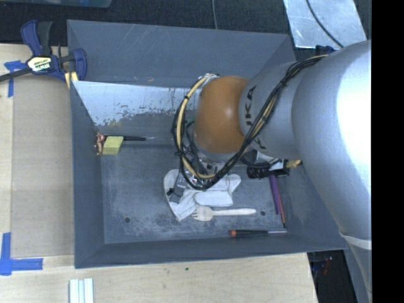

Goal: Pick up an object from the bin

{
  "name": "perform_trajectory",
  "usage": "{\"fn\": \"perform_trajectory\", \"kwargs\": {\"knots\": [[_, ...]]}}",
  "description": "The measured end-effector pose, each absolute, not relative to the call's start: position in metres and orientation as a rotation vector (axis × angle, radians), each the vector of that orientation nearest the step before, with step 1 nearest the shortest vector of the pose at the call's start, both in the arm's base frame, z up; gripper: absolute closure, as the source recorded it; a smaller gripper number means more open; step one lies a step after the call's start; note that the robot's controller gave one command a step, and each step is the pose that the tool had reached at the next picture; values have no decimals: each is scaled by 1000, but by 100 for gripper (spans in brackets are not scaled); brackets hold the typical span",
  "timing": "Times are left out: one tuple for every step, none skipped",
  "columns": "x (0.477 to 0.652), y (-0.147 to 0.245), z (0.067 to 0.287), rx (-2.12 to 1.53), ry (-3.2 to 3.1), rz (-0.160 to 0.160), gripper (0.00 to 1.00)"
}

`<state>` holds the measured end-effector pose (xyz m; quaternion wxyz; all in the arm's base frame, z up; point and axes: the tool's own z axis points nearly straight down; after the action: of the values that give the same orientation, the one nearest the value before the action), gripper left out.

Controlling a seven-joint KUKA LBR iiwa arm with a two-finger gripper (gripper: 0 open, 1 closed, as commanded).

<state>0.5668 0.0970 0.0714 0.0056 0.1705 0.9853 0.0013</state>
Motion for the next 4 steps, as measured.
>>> {"fn": "perform_trajectory", "kwargs": {"knots": [[494, 125, 71, 618, 3068, 6, 0], [498, 80, 72, 922, 2981, 15, 100], [498, 80, 72, 922, 2981, 15, 100], [498, 80, 75, 922, 2979, 16, 100]]}}
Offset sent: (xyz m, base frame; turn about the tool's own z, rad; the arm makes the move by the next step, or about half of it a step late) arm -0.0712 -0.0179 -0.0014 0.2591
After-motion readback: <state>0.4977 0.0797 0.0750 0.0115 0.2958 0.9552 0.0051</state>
